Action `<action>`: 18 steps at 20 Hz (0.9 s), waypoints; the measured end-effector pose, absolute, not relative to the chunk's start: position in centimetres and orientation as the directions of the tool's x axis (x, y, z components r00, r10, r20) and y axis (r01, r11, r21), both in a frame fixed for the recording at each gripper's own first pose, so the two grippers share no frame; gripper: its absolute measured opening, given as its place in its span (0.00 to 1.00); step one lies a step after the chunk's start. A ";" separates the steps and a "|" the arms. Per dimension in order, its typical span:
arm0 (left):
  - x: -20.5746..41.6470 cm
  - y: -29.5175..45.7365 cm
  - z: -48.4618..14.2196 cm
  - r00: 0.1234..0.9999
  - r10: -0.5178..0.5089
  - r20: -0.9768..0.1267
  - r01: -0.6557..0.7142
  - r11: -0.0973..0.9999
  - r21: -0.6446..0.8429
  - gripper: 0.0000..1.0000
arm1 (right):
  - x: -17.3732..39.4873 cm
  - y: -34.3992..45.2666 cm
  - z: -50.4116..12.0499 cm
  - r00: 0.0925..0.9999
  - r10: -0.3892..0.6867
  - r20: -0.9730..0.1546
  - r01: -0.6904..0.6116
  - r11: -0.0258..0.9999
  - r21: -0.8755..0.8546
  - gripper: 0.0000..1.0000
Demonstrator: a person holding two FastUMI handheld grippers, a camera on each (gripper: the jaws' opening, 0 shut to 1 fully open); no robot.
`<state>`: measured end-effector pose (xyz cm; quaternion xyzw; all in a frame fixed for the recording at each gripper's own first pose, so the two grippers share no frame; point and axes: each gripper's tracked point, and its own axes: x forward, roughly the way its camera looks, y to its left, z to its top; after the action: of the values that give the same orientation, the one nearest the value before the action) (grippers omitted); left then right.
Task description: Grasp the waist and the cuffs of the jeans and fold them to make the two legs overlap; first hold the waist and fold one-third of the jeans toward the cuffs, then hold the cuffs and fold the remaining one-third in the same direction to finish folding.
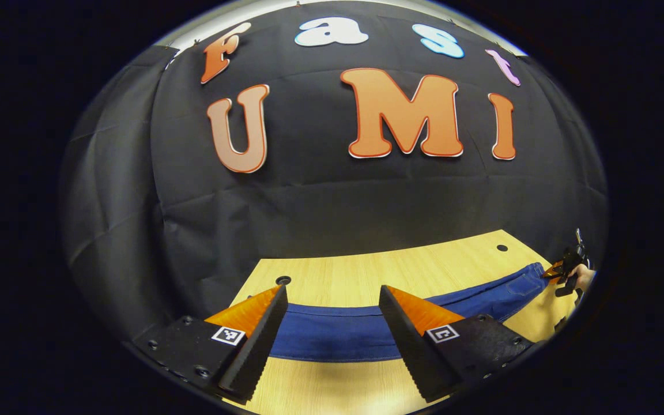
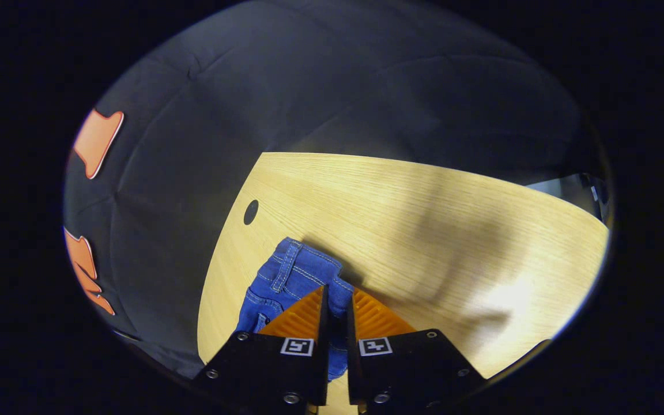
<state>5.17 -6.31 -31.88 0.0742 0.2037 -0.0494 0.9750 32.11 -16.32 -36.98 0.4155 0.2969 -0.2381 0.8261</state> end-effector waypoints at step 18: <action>13.3 11.8 -31.6 0.905 -0.147 -0.398 0.202 0.974 0.099 0.98 | 38.1 13.3 -14.9 0.921 -0.074 -0.383 0.225 0.903 0.367 0.14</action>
<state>13.29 11.78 -31.59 0.0693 0.1982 -0.0898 0.9736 38.13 13.32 -14.89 0.2064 0.1833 -0.0781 0.9580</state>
